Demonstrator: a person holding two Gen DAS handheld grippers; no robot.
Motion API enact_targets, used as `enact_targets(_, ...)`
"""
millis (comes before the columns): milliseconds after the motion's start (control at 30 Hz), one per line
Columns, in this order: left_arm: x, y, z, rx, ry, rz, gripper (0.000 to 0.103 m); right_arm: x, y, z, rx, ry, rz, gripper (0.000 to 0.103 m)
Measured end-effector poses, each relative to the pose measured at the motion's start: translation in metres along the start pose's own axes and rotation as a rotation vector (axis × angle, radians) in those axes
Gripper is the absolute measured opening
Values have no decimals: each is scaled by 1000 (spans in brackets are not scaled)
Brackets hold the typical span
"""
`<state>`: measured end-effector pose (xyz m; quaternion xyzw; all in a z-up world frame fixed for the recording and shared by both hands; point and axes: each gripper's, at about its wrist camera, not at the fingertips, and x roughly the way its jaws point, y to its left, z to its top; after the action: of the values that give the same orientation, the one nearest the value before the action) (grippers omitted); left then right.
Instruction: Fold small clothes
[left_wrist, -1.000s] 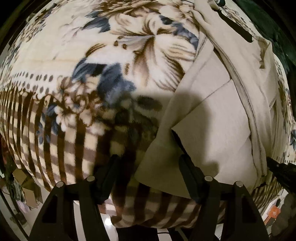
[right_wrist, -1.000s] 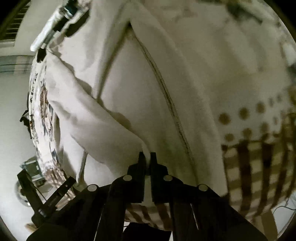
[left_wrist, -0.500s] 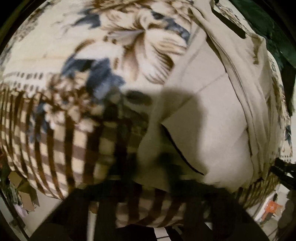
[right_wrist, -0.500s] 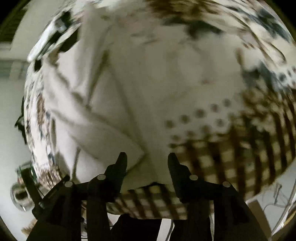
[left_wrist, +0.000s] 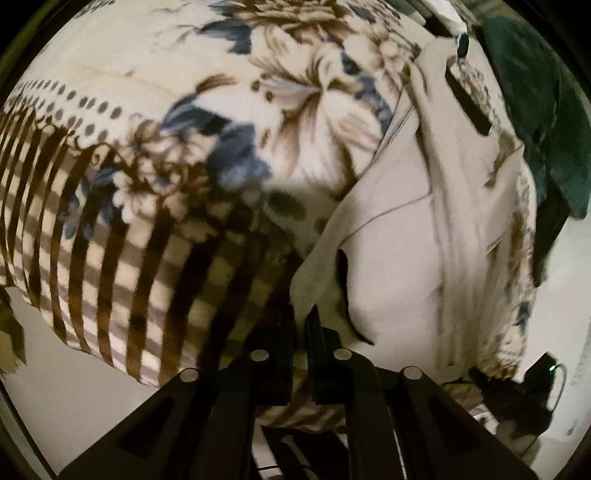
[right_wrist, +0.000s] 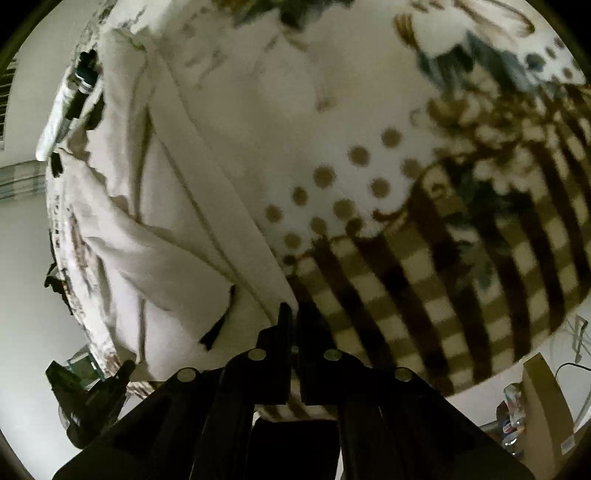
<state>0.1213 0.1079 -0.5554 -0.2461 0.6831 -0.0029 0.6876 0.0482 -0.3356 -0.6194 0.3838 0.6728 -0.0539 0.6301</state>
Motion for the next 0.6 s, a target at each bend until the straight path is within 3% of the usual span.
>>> enact_targets(133, -22, -10, 18, -50, -10, -75, 3, -38, 6, 16, -31, -16, 53, 2)
enact_targets(267, -30, -35, 58, -79, -19, -161, 3, -62, 34, 49, -52, -55, 120, 2)
enact_targets(500, -10, -95, 166, 5, -116, -178, 4, -71, 93, 156, -55, -190, 168, 2)
enact_targets(600, 3, -98, 203, 2, -115, -180, 6, -62, 97, 198, -9, -173, 194, 8)
